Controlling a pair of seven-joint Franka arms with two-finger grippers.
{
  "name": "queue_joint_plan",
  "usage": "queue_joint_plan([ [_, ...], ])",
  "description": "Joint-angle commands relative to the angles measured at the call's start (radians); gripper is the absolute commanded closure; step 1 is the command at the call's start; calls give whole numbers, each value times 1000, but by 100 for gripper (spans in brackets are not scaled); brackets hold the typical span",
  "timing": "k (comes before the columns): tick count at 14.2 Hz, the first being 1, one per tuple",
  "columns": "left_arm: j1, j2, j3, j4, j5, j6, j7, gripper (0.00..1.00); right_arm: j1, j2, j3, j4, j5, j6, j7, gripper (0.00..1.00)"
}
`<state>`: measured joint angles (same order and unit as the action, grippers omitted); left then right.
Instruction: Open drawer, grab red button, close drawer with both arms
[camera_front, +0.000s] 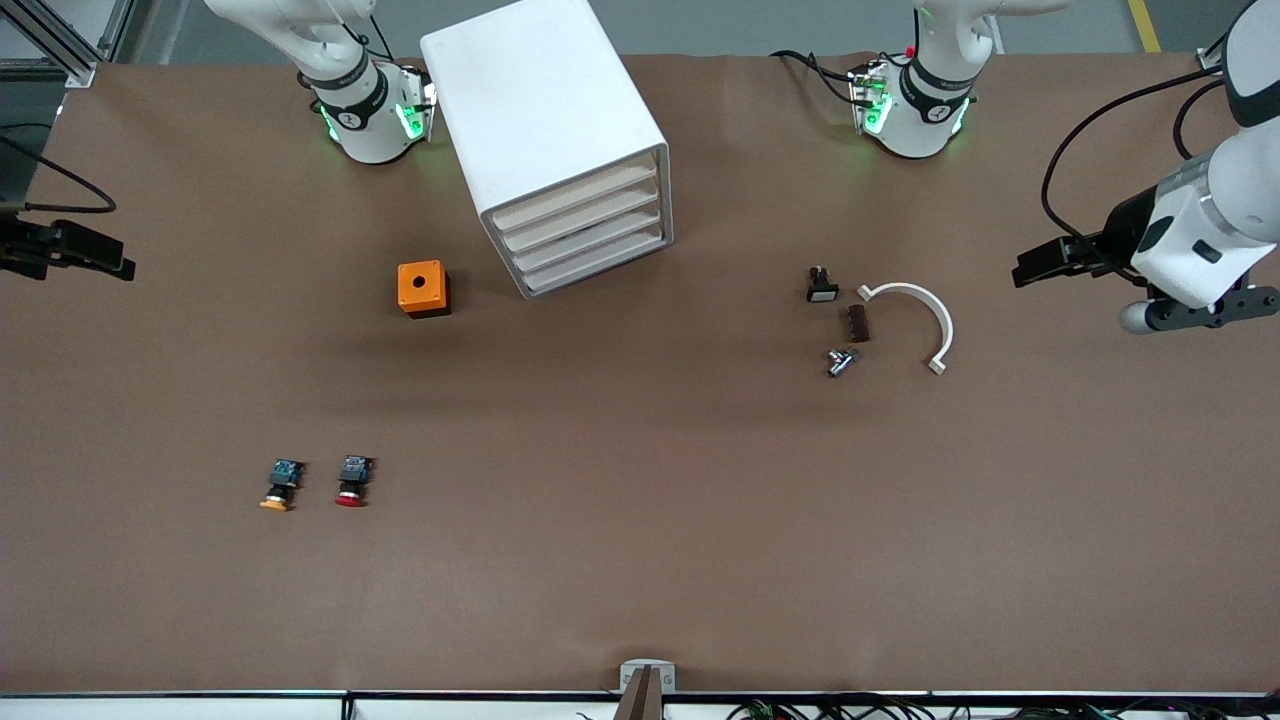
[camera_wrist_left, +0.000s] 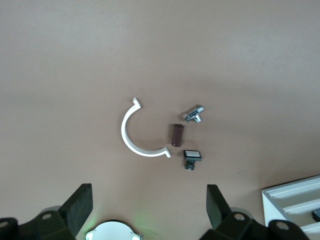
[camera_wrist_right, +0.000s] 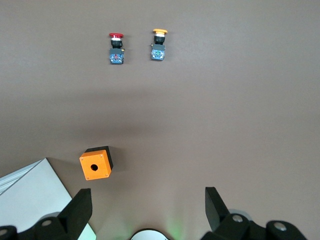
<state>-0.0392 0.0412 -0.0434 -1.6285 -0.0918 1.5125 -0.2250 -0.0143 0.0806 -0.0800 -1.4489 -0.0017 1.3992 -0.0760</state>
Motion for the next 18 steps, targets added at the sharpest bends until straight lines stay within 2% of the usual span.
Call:
queue_joint_plan([
  [1,-50,-56,51,-69,38,50,16,0,5,-59,16,-39,15,4,12,0],
  [4,-22,-116,50,-144,46,116,18,0,10,-68,16,-50,15,4,12,0],
  [7,47,-123,-6,-160,46,188,24,0,13,-126,16,-117,15,43,12,0],
  [10,47,-107,-6,-123,47,222,27,0,20,-217,16,-240,15,124,13,0],
  [13,47,-70,-4,-71,50,222,70,0,20,-222,16,-243,15,118,16,0],
  [18,45,-67,-6,-24,55,222,90,0,22,-226,28,-237,14,129,82,0],
])
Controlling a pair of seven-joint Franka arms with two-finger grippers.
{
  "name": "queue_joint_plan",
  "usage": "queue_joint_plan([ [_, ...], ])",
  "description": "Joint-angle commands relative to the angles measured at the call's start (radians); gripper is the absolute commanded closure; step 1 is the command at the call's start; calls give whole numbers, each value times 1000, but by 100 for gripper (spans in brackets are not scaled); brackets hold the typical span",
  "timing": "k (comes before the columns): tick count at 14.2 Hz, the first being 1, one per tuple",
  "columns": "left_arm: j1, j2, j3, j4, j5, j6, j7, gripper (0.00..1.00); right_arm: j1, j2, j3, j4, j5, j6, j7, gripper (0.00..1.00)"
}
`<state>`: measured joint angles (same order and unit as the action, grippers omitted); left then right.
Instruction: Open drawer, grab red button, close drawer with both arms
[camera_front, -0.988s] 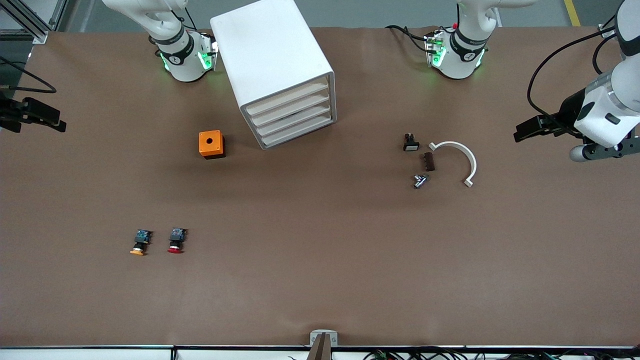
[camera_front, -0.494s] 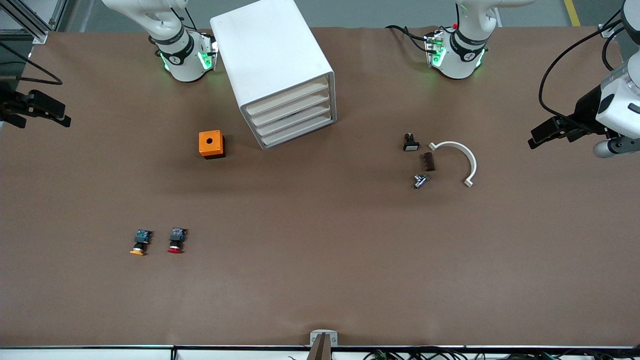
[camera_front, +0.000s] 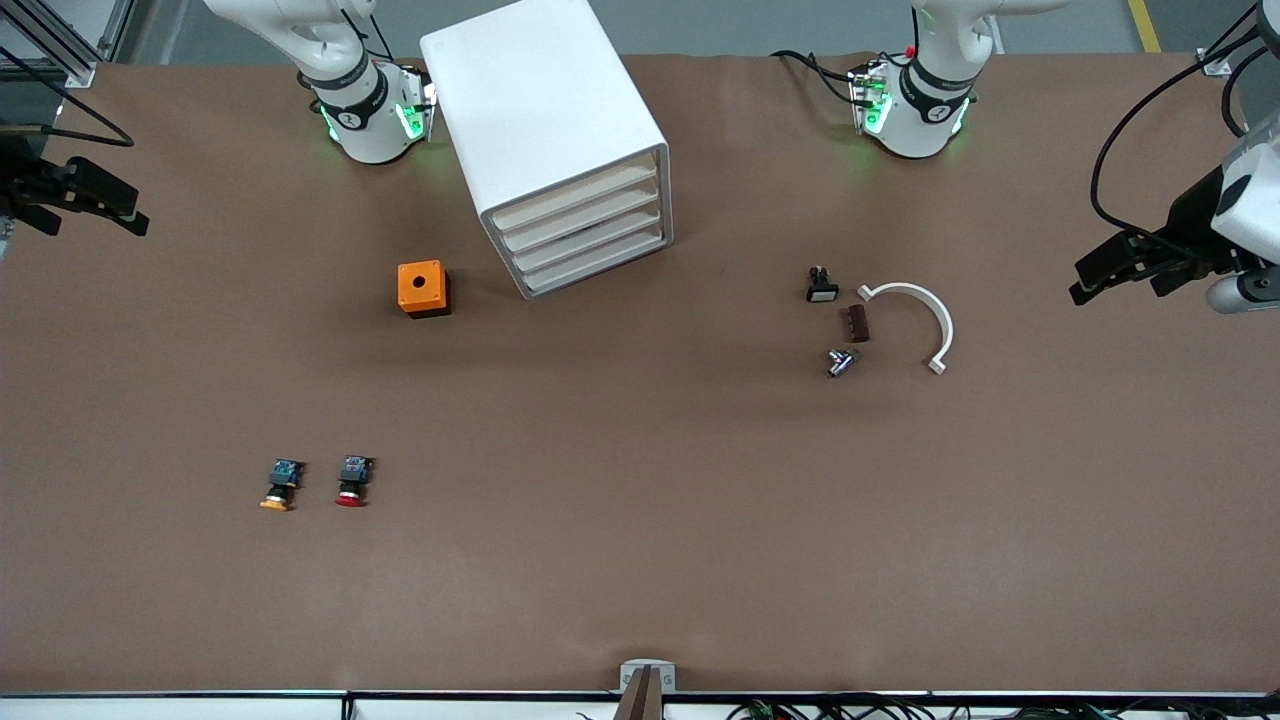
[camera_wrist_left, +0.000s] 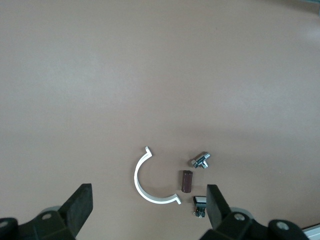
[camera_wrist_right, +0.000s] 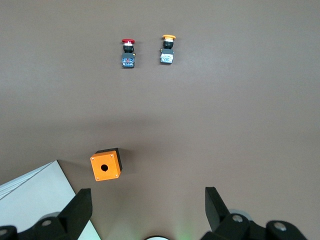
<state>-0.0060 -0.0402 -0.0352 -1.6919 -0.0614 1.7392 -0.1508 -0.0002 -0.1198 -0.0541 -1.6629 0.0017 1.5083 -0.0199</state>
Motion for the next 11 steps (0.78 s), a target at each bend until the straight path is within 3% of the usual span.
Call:
queue_joint_plan([
  [1,11,20,-14,44,25,-4,17,0,8,-23,2,-18,11,20,20,0],
  [11,8,17,-14,98,26,-66,14,0,0,-26,-3,-14,4,0,-43,0],
])
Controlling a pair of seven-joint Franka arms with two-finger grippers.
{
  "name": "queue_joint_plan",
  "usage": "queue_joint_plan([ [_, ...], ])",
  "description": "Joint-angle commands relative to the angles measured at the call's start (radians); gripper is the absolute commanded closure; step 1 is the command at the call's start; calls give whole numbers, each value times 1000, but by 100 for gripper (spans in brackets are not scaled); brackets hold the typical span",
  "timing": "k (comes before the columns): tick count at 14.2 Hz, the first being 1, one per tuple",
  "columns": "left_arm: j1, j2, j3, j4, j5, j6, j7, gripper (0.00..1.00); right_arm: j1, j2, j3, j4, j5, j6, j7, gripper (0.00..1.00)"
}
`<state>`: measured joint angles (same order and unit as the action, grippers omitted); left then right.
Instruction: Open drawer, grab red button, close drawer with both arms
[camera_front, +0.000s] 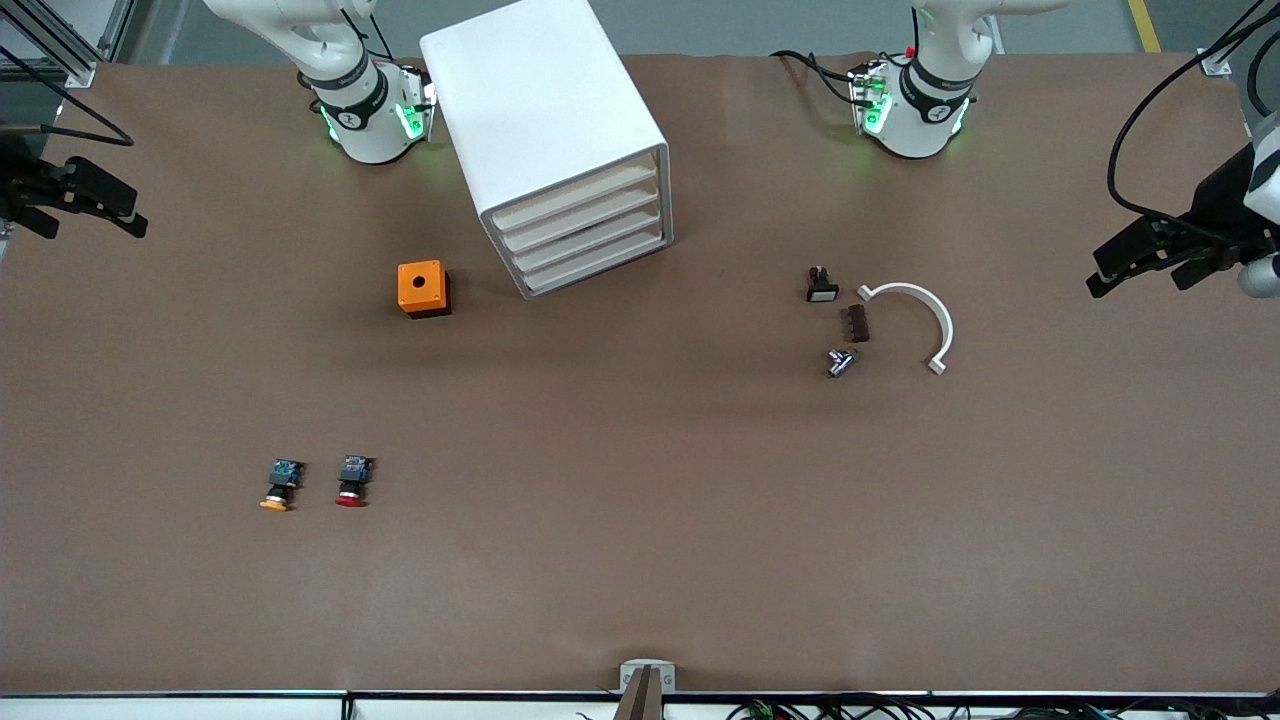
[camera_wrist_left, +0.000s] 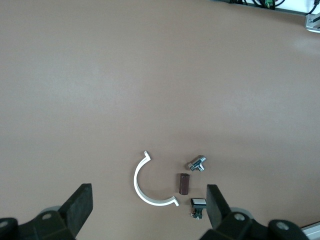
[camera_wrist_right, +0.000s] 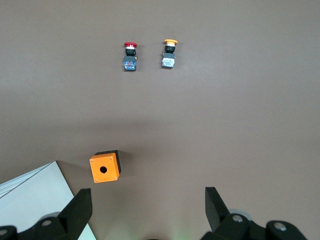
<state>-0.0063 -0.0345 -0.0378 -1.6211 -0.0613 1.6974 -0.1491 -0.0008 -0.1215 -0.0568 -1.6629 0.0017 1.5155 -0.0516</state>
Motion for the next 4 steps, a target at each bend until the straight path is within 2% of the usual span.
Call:
queue_joint_plan([
  [1,6,11,-11,29,25,-31,13,0,1,-24,0,-14,4,-6,-11,0],
  [4,6,11,-11,29,24,-35,11,0,4,-24,3,-14,1,9,-11,0],
])
